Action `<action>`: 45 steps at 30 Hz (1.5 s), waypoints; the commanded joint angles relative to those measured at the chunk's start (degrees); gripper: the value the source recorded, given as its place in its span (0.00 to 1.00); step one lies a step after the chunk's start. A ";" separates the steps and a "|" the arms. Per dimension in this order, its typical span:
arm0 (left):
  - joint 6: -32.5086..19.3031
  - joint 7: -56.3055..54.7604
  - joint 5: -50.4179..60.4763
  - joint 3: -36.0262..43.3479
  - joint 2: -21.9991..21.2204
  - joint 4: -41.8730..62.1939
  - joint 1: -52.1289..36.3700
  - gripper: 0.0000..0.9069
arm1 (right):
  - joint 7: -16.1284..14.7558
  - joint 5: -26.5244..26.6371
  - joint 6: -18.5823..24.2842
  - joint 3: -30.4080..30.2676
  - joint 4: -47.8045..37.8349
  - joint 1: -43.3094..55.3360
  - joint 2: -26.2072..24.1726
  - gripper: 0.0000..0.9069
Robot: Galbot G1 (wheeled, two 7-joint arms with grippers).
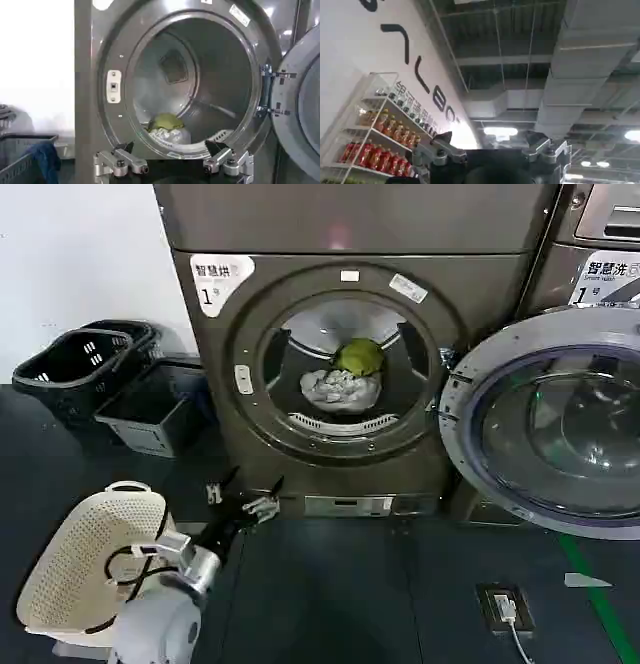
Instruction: Grasp the clothes from the dryer.
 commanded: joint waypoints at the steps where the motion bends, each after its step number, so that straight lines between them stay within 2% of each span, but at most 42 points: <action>1: -0.04 -0.03 -0.53 -0.15 0.09 -0.33 -0.02 1.00 | -0.14 -0.21 1.78 0.11 -0.41 -0.12 -0.12 1.00; 5: 0.02 0.75 0.92 0.14 0.25 -0.50 0.29 1.00 | -0.35 0.67 2.96 -0.34 -0.74 -0.03 -0.11 1.00; 8: -0.63 1.75 2.20 0.44 0.42 -0.50 0.40 1.00 | -1.62 -1.24 4.19 -0.55 -1.25 0.30 0.16 1.00; 45: -1.87 0.32 2.91 3.32 0.22 0.95 1.03 1.00 | -2.67 -2.74 2.82 -0.41 -2.01 0.42 0.22 1.00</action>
